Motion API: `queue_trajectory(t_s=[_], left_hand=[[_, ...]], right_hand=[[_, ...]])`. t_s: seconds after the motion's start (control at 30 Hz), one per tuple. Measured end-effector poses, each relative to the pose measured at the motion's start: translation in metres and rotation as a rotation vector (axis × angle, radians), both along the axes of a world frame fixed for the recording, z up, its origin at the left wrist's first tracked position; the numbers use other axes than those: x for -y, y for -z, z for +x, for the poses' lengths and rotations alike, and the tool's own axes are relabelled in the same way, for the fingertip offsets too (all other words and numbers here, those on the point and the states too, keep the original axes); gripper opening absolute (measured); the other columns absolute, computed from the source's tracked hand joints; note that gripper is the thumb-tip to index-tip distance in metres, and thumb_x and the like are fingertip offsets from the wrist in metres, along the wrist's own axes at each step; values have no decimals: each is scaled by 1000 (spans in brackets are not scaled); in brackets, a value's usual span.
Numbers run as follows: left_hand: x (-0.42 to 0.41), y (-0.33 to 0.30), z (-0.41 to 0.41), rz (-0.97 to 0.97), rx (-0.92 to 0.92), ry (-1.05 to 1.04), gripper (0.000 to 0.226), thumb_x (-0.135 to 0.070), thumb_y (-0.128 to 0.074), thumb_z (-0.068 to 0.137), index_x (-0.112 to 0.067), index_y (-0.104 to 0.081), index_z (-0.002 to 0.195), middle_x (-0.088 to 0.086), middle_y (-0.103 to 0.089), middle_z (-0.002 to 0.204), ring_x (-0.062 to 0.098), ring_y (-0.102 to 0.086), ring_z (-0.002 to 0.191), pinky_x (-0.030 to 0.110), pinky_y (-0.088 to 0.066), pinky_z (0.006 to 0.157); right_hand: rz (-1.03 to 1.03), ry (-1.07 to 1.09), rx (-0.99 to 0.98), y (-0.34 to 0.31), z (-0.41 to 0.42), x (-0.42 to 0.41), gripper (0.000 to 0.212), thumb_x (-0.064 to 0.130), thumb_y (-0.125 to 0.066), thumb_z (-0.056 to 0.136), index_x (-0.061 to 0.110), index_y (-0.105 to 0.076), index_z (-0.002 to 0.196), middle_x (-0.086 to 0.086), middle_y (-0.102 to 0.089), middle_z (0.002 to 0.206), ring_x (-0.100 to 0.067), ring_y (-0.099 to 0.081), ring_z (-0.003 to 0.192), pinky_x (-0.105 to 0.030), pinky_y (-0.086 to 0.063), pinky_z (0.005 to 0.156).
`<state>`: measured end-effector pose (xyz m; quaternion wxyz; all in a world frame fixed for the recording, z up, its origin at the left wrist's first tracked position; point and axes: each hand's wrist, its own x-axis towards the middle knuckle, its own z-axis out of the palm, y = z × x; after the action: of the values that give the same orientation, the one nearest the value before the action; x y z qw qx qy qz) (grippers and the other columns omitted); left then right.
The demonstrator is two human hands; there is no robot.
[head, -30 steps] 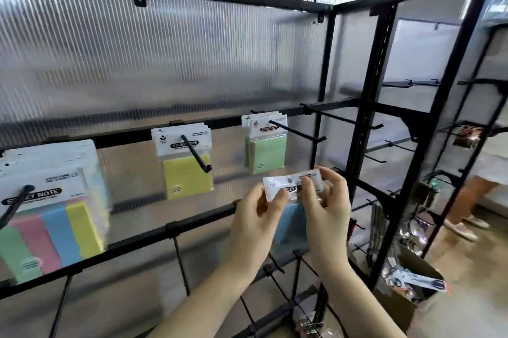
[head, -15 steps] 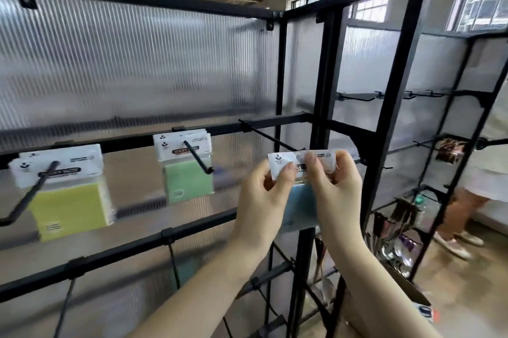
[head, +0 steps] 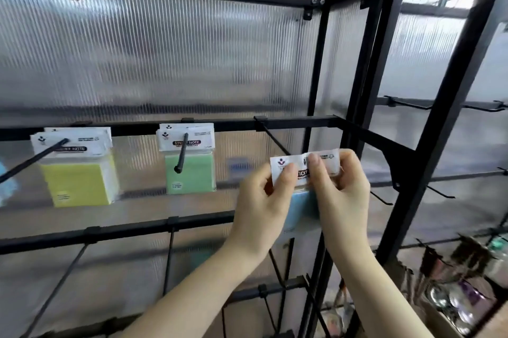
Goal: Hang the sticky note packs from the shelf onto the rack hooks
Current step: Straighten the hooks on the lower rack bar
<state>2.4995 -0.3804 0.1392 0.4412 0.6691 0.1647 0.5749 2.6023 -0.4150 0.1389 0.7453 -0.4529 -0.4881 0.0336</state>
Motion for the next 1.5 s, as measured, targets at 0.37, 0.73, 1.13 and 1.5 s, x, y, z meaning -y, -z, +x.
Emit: queue_trajectory(t_s=[0.37,0.73,1.13,1.5], left_hand=[[-41,18,5,20,-30,-194,21,-37,-49,89,-20,-48,76,-20,-51,59,-5,-46,57,7,-35,54],[-113,44,10,-261,-127,-302,11,-35,-53,94,-26,-55,89,-9,-61,91,-9,-56,77,0,-39,64],[-111,87,4,-457,-424,-377,25,-26,-44,99,-8,-57,112,6,-62,114,19,-56,109,35,-44,97],[-87,92,-114,-220,-722,-360,17,-17,-47,97,-18,-58,110,-3,-61,111,14,-57,108,23,-43,90]], right_hand=[[-79,-136,-89,15,13,-39,32,45,-61,80,19,-53,95,21,-62,78,7,-55,65,-7,-41,61],[-295,-152,-220,47,35,-107,25,39,-62,88,26,-53,108,11,-61,105,9,-57,91,-1,-41,66],[-683,-144,-62,102,15,-122,22,30,-55,96,16,-56,112,9,-59,99,-7,-55,93,-12,-38,67],[-789,-136,337,109,-61,-104,20,22,-54,96,11,-59,112,2,-60,100,-17,-58,96,-28,-45,82]])
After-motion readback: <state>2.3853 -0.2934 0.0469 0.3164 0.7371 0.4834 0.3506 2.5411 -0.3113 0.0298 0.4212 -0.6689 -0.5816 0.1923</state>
